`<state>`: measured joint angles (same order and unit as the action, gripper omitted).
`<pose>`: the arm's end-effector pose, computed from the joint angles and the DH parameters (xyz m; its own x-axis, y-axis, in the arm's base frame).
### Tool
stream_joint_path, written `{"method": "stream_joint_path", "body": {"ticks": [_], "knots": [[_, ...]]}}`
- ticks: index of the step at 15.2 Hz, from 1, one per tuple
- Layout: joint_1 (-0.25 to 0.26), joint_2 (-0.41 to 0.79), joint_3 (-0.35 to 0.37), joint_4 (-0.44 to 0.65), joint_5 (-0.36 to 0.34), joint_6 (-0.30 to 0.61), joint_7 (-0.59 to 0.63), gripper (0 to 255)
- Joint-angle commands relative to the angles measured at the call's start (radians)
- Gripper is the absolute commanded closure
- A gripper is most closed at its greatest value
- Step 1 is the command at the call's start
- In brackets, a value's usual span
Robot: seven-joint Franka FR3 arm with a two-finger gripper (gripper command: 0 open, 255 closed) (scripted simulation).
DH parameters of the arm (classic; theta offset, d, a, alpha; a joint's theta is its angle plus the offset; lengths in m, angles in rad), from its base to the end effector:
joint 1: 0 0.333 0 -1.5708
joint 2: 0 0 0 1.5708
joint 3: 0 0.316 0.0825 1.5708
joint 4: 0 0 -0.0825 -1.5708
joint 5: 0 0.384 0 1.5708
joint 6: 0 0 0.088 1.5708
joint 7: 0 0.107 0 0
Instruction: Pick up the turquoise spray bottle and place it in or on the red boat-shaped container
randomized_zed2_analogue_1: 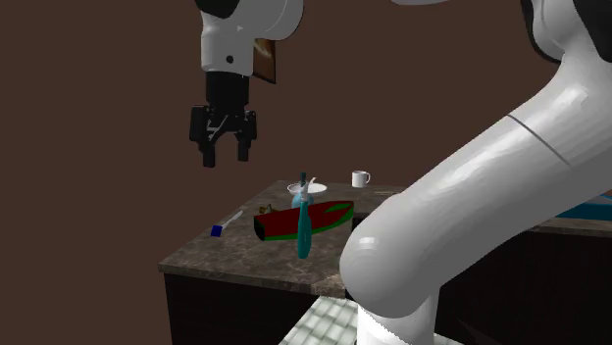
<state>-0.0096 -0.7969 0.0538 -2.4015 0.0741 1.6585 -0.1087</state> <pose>0.3115 0.0256 0.5798 0.9897 0.1318 0.0567 0.1336 -0.9906 -0.0296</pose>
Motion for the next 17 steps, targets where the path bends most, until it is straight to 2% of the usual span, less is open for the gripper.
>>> {"method": "stream_joint_path", "body": {"ticks": [1,17], "knots": [[0.000,0.000,0.000,0.000,0.000,0.000,0.000,0],[-0.282,0.308,-0.099,0.015,-0.149,0.284,0.265,0]]}}
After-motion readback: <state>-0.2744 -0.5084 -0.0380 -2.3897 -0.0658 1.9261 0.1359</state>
